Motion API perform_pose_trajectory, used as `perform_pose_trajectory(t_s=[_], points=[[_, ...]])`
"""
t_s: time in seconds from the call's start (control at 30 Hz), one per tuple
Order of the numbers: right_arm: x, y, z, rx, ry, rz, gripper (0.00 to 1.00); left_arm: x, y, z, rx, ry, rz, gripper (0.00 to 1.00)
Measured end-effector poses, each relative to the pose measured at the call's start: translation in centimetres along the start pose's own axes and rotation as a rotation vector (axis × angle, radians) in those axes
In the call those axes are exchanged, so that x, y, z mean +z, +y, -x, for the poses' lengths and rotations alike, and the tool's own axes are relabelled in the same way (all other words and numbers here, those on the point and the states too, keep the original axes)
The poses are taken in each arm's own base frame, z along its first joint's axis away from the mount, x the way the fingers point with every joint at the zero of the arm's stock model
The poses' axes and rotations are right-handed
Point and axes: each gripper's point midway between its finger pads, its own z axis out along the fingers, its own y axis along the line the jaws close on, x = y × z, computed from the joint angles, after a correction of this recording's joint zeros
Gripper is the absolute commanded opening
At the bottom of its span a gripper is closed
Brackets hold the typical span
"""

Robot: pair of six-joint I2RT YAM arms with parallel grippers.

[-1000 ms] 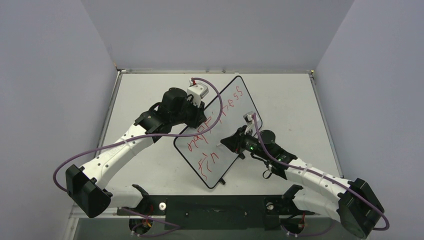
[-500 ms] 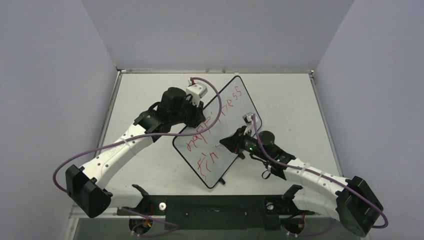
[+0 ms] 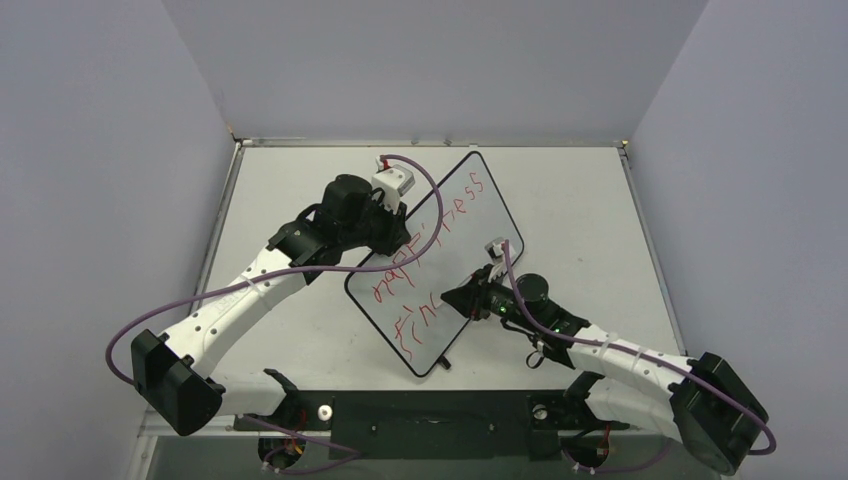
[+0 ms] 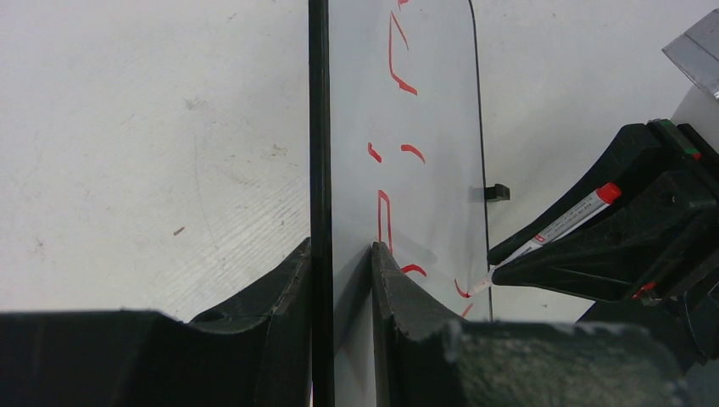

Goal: Write a sentence on the whiteboard

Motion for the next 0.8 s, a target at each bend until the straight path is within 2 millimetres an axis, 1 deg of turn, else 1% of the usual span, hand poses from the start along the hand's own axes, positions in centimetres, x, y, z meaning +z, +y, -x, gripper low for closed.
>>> perform_pose_trajectory(t_s=[0.27, 0.37, 0.5, 0.67, 0.8], points=[[-0.4, -0.5, -0.3, -0.010, 0.010, -0.035, 0.00, 0.0, 0.0, 0.0, 0.000, -0.001, -0.001, 0.00], [-0.3, -0.6, -0.1, -0.020, 0.020, -0.050, 0.00, 0.0, 0.0, 0.0, 0.000, -0.001, -0.002, 0.00], [0.0, -0.3, 1.3, -0.046, 0.010, -0.061, 0.00, 0.0, -0.1, 0.0, 0.000, -0.002, -0.004, 0.00], [0.7, 0.9, 4.0, -0.073, -0.034, -0.048, 0.00, 0.0, -0.2, 0.0, 0.001, -0.002, -0.009, 0.00], [1.2, 1.5, 5.1, -0.083, -0.049, -0.040, 0.00, 0.0, -0.2, 0.0, 0.001, -0.002, -0.010, 0.00]])
